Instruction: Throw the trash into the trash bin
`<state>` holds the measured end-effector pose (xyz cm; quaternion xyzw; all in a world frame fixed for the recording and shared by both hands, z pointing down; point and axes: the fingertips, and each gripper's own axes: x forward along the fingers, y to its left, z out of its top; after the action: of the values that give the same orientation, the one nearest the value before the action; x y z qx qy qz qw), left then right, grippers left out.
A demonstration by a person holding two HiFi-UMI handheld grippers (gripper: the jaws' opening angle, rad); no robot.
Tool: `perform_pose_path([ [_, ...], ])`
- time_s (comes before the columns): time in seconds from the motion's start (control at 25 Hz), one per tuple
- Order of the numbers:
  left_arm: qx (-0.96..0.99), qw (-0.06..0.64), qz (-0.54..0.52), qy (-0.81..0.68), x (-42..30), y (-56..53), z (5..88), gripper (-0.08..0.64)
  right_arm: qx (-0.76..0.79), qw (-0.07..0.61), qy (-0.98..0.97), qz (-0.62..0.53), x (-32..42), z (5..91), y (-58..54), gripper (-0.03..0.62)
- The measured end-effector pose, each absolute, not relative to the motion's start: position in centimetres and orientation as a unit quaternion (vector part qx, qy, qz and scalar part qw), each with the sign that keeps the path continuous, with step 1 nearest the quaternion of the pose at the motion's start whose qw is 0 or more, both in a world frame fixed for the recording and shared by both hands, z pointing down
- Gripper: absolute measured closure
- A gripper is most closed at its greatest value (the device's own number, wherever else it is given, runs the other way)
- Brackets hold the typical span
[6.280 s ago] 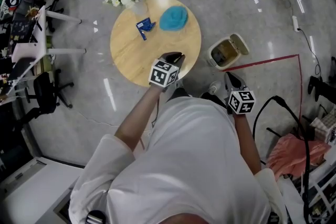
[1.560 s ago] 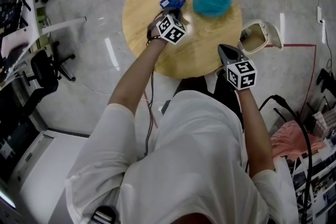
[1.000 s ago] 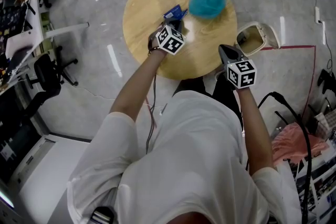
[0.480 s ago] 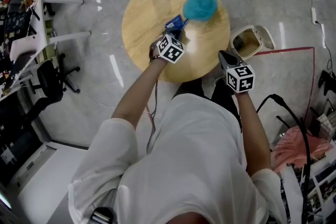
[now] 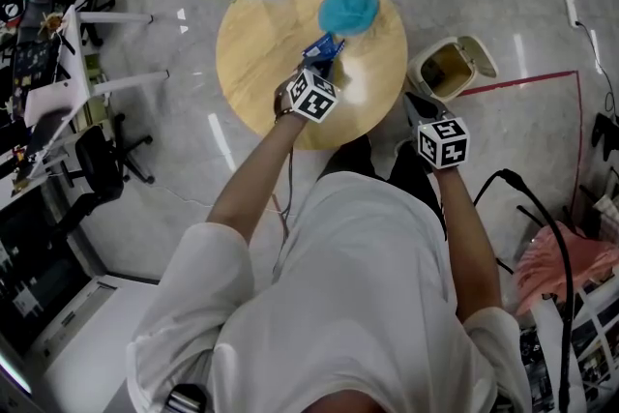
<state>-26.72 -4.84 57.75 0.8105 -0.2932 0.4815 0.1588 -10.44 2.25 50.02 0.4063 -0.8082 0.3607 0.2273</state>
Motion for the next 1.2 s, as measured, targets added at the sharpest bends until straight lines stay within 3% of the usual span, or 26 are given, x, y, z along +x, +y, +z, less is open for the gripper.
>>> perform_pose_path([
  [1.2,0.845,0.116,0.481,-0.202,-9.7,0.8,55.1,0.552,0.509,0.162,-0.744,0.402,4.2,50.2,8.7,0.592],
])
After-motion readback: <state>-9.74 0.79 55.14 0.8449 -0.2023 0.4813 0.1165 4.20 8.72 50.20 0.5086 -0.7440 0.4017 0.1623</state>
